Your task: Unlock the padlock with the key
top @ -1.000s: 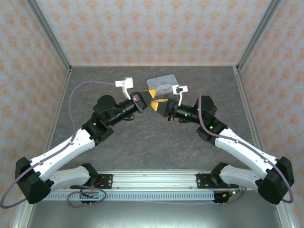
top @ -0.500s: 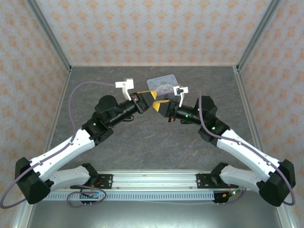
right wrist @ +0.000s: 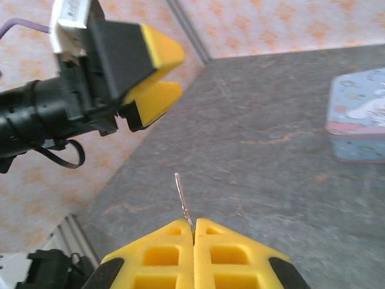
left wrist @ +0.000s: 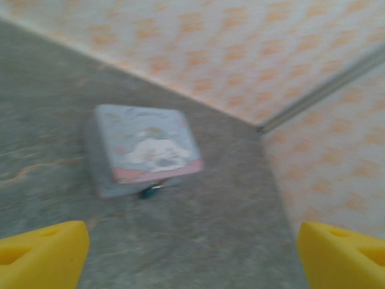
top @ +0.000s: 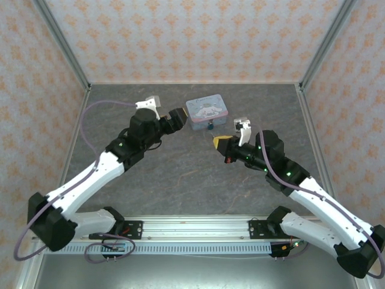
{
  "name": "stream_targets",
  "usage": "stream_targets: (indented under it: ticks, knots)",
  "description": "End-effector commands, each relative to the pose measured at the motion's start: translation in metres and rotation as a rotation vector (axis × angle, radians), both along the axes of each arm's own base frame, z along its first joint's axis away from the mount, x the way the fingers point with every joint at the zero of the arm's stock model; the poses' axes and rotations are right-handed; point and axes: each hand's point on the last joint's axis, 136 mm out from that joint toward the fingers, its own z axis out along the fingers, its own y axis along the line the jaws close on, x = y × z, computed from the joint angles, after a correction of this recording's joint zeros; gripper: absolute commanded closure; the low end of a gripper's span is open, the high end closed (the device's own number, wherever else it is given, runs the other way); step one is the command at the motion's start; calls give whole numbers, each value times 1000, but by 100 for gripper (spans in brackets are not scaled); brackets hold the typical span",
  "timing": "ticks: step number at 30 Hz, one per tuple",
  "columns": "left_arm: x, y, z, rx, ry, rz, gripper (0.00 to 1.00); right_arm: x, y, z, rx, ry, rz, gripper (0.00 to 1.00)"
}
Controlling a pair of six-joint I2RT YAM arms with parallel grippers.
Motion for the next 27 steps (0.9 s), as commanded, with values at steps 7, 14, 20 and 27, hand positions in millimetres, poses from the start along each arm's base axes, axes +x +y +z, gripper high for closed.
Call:
stream_targets:
  ticks: [7, 14, 20, 27]
  knots:
    - [69, -17, -89, 67, 225, 9, 0, 5, -24, -33, -93, 56, -120, 100]
    - [112, -49, -127, -8, 284, -22, 0, 3, -23, -36, -61, 81, -119, 100]
    - [130, -59, -168, -5, 361, -7, 0, 3, -23, -34, -52, 81, -124, 100]
    - [140, -54, -189, -22, 390, 43, 0, 3, -21, -31, -33, 82, -116, 100]
